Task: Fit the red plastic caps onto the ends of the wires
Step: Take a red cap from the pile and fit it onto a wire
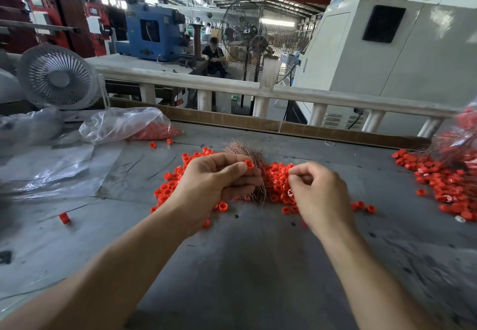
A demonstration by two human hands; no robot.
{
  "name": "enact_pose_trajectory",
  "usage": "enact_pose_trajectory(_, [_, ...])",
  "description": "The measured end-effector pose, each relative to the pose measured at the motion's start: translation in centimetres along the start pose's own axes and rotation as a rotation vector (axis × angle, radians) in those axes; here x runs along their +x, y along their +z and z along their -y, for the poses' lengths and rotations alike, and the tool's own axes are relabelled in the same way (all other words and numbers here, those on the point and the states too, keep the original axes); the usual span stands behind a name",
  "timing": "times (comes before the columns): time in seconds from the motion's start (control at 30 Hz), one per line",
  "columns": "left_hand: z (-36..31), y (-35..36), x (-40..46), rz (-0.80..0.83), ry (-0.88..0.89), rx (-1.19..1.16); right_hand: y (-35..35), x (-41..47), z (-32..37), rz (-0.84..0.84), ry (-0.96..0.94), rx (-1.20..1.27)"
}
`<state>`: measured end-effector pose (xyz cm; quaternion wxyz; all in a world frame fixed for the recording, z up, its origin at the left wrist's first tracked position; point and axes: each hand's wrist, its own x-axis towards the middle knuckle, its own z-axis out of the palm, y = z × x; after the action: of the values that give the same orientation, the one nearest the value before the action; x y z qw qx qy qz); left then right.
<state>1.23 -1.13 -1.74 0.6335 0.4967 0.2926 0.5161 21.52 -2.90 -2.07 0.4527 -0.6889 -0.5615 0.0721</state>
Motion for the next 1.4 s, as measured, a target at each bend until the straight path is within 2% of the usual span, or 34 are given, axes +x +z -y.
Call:
enact_pose_trajectory(0.07, [0.0,0.0,0.0,-0.005,-0.003,0.0,-0.6,0.4,-0.6,-0.013,0.036,-0.096])
enact_pose_trajectory(0.2, [-0.1,0.0,0.0,-0.01,-0.007,0.005,-0.8,0.7,-1.4,0.066,0.084,-0.235])
enact_pose_trajectory(0.33, [0.0,0.0,0.0,-0.012,-0.014,0.004,-0.5,0.6,-1.2,0.124,0.063,-0.234])
enact_pose_trajectory(0.67, [0.1,0.1,-0.1,-0.002,-0.026,0.014,0.5,0.6,-1.4,0.124,-0.026,-0.382])
enact_pose_trajectory(0.93, [0.2,0.1,-0.1,0.009,-0.031,0.019,0.6,0.5,-1.3,0.081,-0.05,-0.393])
enact_pose_trajectory(1.13, [0.4,0.2,0.1,0.007,-0.031,0.017,0.7,0.7,-1.1,0.053,-0.043,-0.206])
enact_pose_trajectory(1.3, [0.6,0.1,0.1,0.022,-0.029,0.008,0.7,0.3,-0.6,0.047,0.021,0.22])
enact_pose_trajectory(1.4, [0.7,0.0,0.2,0.03,-0.023,0.012,0.5,0.0,0.3,0.078,0.002,0.367])
